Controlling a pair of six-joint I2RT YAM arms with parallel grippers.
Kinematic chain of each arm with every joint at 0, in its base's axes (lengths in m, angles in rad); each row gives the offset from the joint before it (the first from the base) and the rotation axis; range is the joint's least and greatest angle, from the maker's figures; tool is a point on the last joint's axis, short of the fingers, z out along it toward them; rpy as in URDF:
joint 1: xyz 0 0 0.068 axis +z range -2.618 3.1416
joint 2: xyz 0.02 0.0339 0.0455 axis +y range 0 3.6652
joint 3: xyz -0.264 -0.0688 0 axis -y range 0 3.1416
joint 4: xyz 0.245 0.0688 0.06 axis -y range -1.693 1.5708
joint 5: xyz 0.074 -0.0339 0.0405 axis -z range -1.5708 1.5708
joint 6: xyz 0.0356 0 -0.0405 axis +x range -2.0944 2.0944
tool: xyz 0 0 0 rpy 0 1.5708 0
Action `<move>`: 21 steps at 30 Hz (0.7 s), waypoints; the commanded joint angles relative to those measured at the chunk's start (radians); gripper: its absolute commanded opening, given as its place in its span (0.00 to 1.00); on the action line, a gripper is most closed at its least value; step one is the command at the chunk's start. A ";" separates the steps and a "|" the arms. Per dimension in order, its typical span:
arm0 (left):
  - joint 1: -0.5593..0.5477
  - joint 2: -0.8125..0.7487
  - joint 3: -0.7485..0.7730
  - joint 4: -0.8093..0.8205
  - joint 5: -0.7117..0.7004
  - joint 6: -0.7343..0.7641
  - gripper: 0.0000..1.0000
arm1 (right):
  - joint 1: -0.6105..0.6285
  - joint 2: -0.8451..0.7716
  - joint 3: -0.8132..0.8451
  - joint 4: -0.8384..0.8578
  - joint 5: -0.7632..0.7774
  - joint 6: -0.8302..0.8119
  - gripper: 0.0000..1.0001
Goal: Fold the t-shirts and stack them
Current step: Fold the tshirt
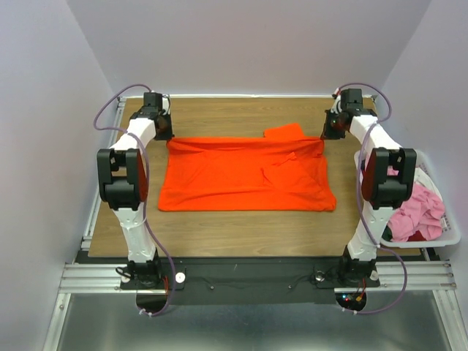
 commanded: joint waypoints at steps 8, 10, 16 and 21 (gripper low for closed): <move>0.003 -0.155 -0.088 0.003 -0.028 -0.026 0.00 | -0.006 -0.132 -0.097 0.043 0.040 0.020 0.01; 0.003 -0.166 -0.114 0.003 -0.028 -0.029 0.00 | -0.006 -0.141 -0.119 0.046 0.043 0.026 0.01; -0.005 -0.171 -0.174 -0.007 -0.036 -0.053 0.00 | -0.006 -0.155 -0.192 0.051 0.082 0.057 0.01; -0.006 -0.181 -0.224 0.009 -0.036 -0.073 0.00 | -0.006 -0.159 -0.209 0.055 0.071 0.074 0.01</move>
